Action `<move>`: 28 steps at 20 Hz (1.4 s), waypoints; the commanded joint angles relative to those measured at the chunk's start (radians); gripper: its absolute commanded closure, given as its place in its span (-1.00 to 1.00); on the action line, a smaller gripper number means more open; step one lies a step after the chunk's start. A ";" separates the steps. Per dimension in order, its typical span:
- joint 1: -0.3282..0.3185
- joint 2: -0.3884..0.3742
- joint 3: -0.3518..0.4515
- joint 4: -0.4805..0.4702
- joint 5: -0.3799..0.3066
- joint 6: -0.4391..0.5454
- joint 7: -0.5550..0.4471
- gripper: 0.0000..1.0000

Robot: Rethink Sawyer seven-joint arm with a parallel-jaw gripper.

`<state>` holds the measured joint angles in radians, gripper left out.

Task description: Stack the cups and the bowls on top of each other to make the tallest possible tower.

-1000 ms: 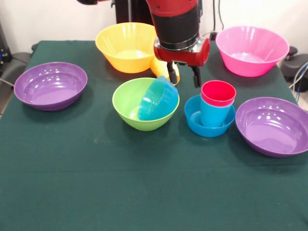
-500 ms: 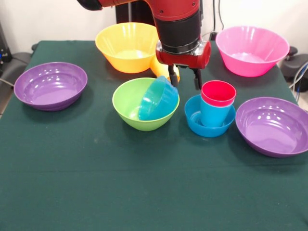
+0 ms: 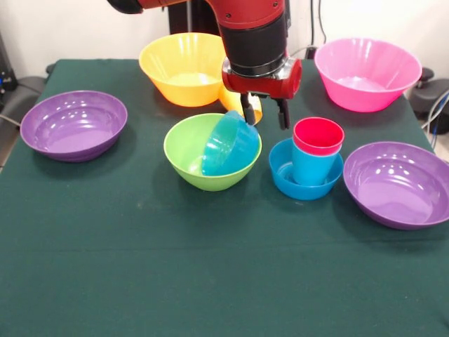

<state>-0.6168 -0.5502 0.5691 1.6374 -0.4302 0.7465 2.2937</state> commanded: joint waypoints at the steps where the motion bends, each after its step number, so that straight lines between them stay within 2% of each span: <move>1: 0.002 0.020 0.033 0.017 -0.078 -0.013 -0.200 -1.00; 10: 0.015 0.088 0.016 -0.019 -0.125 -0.101 -0.177 -1.00; 23: 0.015 0.129 0.009 -0.037 -0.167 -0.143 -0.153 -1.00; 28: 0.006 0.085 0.019 0.000 -0.133 -0.088 -0.144 -1.00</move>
<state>-0.6164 -0.4619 0.5694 1.6368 -0.5171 0.6651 2.2937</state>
